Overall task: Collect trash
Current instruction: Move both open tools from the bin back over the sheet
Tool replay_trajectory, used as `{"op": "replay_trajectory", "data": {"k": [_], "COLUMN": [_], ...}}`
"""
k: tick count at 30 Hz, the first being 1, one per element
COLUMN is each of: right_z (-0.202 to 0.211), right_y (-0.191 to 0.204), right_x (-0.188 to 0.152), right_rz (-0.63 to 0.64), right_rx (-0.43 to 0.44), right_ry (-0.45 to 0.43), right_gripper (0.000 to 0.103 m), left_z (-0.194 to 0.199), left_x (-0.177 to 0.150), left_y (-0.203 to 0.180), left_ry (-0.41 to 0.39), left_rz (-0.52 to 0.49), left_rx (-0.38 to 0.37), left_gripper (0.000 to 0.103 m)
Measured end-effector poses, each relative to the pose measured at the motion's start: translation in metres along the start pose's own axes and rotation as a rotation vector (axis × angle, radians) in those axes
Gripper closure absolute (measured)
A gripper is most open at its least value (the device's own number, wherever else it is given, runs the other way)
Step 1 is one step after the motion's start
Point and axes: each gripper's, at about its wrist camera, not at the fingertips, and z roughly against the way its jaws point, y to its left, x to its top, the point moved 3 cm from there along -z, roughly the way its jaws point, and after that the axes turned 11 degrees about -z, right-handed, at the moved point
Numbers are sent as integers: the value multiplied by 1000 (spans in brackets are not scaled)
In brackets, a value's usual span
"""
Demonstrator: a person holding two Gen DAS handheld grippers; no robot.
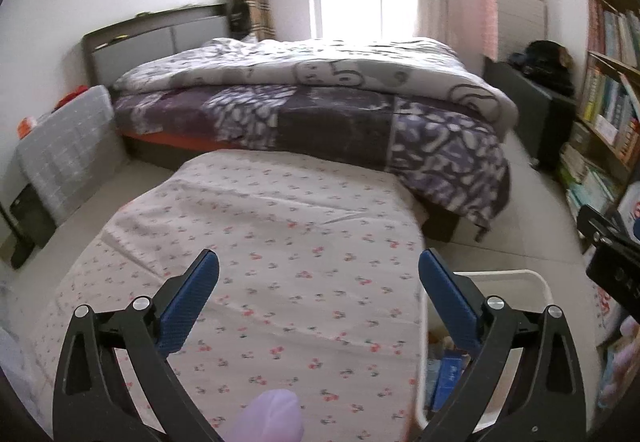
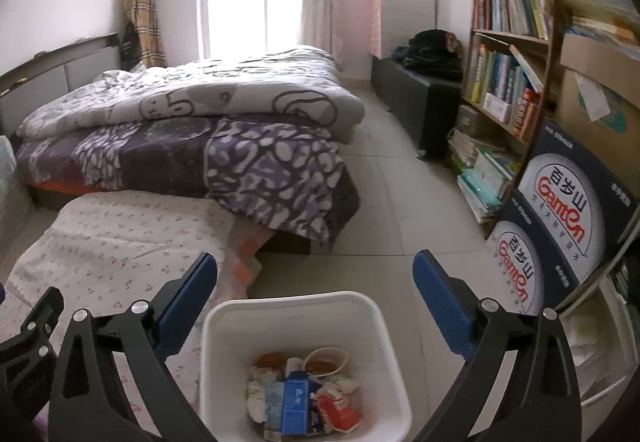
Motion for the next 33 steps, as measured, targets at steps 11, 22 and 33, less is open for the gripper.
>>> {"op": "replay_trajectory", "data": {"k": [11, 22, 33], "right_z": [2, 1, -8], "right_y": [52, 109, 175], "right_x": [-20, -50, -96], "right_rz": [58, 132, 198], "right_rx": [63, 127, 195], "right_ry": [27, 72, 166], "right_gripper": [7, 7, 7], "left_z": [-1, -6, -15], "left_x": [-17, -44, -88], "left_y": [49, 104, 167], "left_ry": [40, 103, 199], "left_rz": [56, 111, 173], "left_rx": [57, 133, 232], "left_gripper": [7, 7, 7]}}
